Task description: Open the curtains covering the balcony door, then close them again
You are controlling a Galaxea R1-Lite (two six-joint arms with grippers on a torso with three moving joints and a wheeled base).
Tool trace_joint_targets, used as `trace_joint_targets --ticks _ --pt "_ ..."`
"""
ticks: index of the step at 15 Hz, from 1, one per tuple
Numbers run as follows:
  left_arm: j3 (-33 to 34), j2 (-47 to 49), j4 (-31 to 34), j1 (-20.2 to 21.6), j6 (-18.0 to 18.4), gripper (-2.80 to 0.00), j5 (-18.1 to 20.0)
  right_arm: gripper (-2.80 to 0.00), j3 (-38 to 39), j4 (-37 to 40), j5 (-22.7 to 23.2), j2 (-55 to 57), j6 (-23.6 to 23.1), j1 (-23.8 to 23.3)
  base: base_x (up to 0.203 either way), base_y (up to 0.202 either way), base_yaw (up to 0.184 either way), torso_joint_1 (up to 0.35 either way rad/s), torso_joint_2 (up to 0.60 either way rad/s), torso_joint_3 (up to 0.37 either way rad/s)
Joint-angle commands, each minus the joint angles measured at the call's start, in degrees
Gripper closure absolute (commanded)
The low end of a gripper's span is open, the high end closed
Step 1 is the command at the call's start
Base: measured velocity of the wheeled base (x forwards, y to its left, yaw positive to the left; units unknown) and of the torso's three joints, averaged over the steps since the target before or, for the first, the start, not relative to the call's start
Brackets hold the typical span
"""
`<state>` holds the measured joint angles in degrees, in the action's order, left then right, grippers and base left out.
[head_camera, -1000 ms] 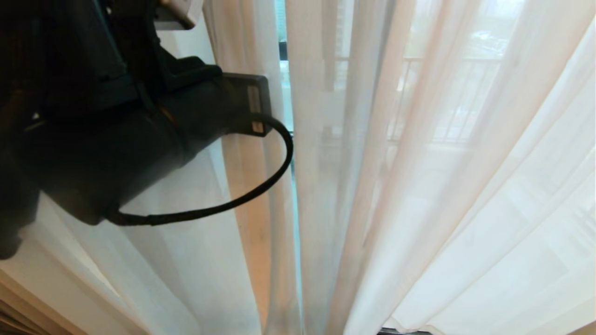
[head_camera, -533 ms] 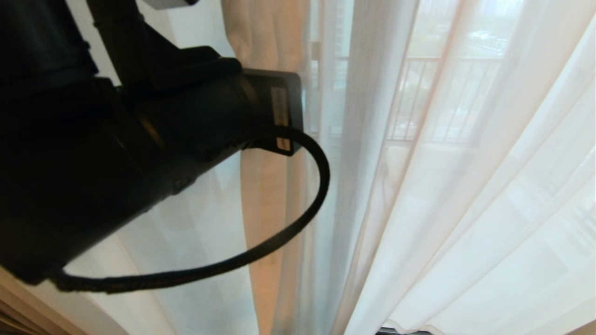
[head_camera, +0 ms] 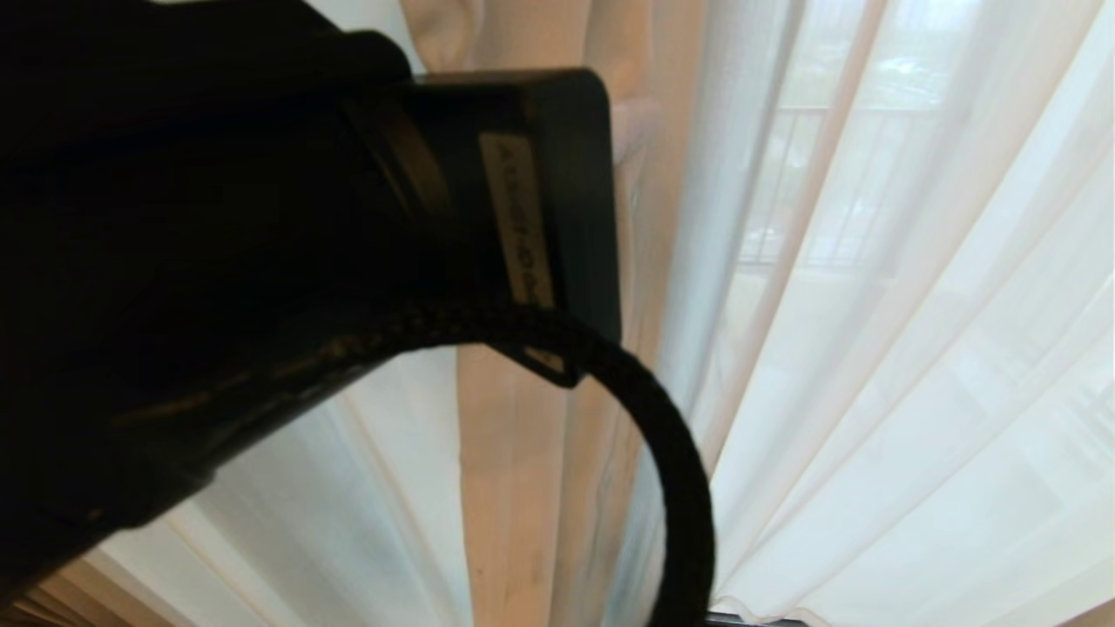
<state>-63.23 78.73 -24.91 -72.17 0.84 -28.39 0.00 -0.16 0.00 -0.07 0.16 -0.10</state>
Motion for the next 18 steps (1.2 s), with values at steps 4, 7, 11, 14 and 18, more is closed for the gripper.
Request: trace_joint_targets --ticks 4,7,11,14,18 --pt "0.88 -0.9 0.03 -3.8 0.12 0.0 -0.17 0.0 0.0 -0.02 0.0 0.07 0.02 0.01 0.0 0.0 0.0 0.0 0.0 0.0" --pt "3.56 0.38 -0.31 -3.9 -0.52 0.0 -0.17 0.0 0.0 -0.02 0.0 0.07 0.02 0.01 0.0 0.0 0.0 0.0 0.0 0.0" --pt "3.61 6.75 -0.52 -2.73 -4.52 0.0 0.09 0.0 0.0 -0.02 0.0 0.07 0.02 0.01 0.0 0.0 0.0 0.0 0.0 0.0" --pt "2.97 11.19 -0.67 -1.77 -4.85 0.0 0.17 0.0 0.0 -0.02 0.0 0.07 0.02 0.01 0.0 0.0 0.0 0.0 0.0 0.0" --pt "0.79 15.18 -0.68 -1.48 -4.97 0.0 0.09 0.0 0.0 -0.02 0.0 0.07 0.02 0.01 0.0 0.0 0.0 0.0 0.0 0.0"
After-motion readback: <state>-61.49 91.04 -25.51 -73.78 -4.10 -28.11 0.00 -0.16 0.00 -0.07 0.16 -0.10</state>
